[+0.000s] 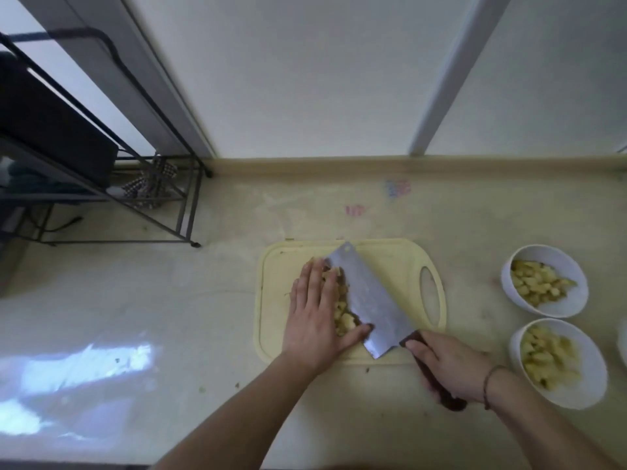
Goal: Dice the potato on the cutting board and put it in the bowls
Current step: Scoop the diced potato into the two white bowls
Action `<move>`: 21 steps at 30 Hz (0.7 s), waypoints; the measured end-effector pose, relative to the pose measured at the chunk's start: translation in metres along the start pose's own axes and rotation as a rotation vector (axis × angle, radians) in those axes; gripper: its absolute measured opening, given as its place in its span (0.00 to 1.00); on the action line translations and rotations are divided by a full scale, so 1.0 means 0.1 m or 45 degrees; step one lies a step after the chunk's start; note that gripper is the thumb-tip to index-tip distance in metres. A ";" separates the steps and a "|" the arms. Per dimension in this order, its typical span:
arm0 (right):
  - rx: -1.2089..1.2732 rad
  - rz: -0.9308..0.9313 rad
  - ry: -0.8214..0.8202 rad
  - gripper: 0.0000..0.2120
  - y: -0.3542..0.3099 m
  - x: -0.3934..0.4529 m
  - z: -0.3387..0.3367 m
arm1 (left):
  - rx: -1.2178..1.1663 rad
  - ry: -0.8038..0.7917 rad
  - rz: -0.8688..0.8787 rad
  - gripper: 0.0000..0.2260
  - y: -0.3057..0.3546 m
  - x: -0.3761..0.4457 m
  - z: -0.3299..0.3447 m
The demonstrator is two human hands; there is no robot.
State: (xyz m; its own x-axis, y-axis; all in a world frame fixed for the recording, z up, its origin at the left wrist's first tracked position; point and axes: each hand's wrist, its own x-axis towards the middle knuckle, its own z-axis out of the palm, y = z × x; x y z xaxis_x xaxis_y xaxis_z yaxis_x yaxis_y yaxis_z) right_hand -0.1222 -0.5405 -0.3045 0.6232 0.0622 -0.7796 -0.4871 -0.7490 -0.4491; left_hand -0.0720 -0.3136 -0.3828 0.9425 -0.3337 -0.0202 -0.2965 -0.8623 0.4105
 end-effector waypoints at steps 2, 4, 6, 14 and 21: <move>-0.048 -0.006 -0.037 0.17 -0.02 -0.03 0.06 | -0.012 -0.025 -0.016 0.48 0.02 0.03 0.00; -0.082 -0.032 -0.064 0.17 -0.06 -0.03 0.10 | -0.045 -0.035 -0.017 0.47 0.05 0.07 0.01; -0.073 -0.068 -0.096 0.17 -0.09 0.00 0.15 | -0.112 -0.033 -0.023 0.46 0.10 0.11 0.00; 0.521 -0.091 0.001 0.20 0.09 -0.05 0.34 | -0.285 -0.003 0.091 0.36 0.30 0.25 -0.02; 0.575 -0.120 0.095 0.21 0.20 -0.10 0.38 | -0.567 0.085 0.229 0.29 0.14 0.21 -0.15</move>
State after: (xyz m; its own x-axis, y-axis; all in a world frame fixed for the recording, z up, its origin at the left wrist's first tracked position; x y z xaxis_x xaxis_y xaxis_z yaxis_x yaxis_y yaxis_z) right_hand -0.1619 -0.5307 -0.3220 0.7116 0.0563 -0.7003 -0.6336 -0.3791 -0.6744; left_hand -0.0541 -0.3274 -0.3639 0.8946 -0.4245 0.1396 -0.3744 -0.5414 0.7529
